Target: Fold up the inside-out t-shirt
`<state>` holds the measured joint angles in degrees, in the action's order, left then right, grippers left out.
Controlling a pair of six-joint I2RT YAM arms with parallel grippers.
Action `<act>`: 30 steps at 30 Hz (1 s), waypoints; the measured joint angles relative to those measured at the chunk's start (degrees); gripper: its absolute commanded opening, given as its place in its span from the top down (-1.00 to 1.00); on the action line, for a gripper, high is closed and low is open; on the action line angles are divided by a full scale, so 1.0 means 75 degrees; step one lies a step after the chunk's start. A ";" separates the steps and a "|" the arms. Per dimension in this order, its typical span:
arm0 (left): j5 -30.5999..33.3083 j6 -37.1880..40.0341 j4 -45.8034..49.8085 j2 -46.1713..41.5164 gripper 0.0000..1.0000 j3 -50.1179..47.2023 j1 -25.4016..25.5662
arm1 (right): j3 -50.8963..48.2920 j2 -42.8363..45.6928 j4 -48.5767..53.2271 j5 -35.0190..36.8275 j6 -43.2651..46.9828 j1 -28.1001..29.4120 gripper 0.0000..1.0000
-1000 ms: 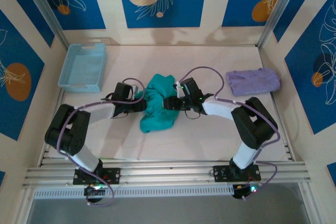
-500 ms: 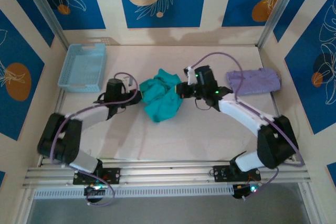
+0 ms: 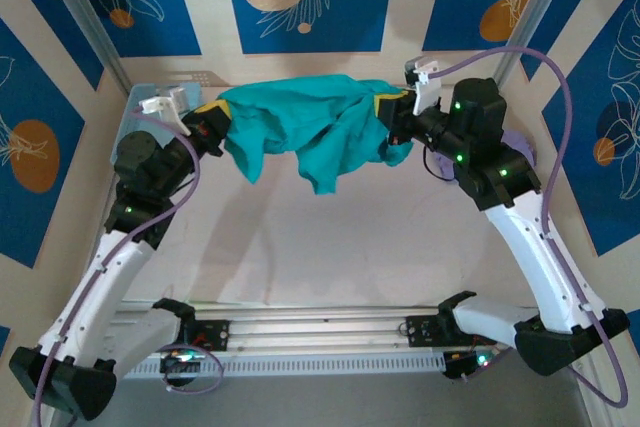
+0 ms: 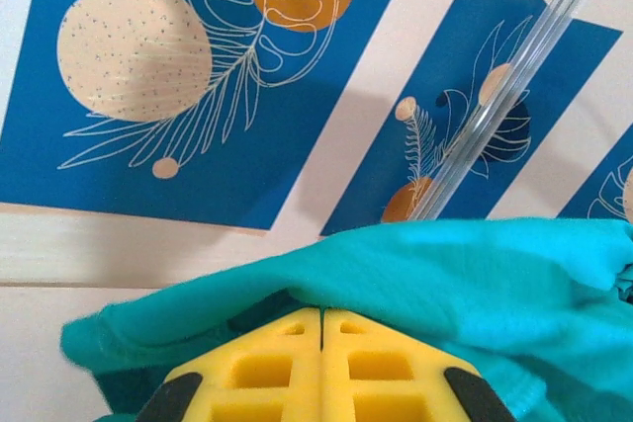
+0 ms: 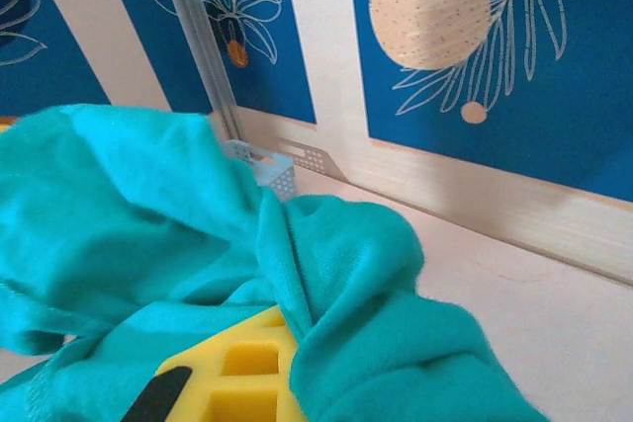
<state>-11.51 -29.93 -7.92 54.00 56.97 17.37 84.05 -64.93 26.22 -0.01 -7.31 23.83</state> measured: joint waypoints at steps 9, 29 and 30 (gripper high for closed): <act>-0.0315 -0.0035 0.0519 0.1393 1.00 -0.1043 0.0000 | 0.0035 -0.2792 0.0679 0.0935 -0.0353 -0.0924 0.33; -0.0833 -0.0076 0.0772 0.2588 1.00 -0.1880 0.0009 | -0.3311 -0.3503 -0.0930 0.0740 -0.0944 0.2221 -0.25; -0.0828 -0.0055 0.0775 0.2562 1.00 -0.1900 0.0006 | -0.3398 -0.3503 -0.1358 0.0425 -0.1035 0.2323 -0.26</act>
<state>-17.72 -30.35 -2.11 73.21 42.72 17.41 58.57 -91.20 16.03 3.18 -15.07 41.25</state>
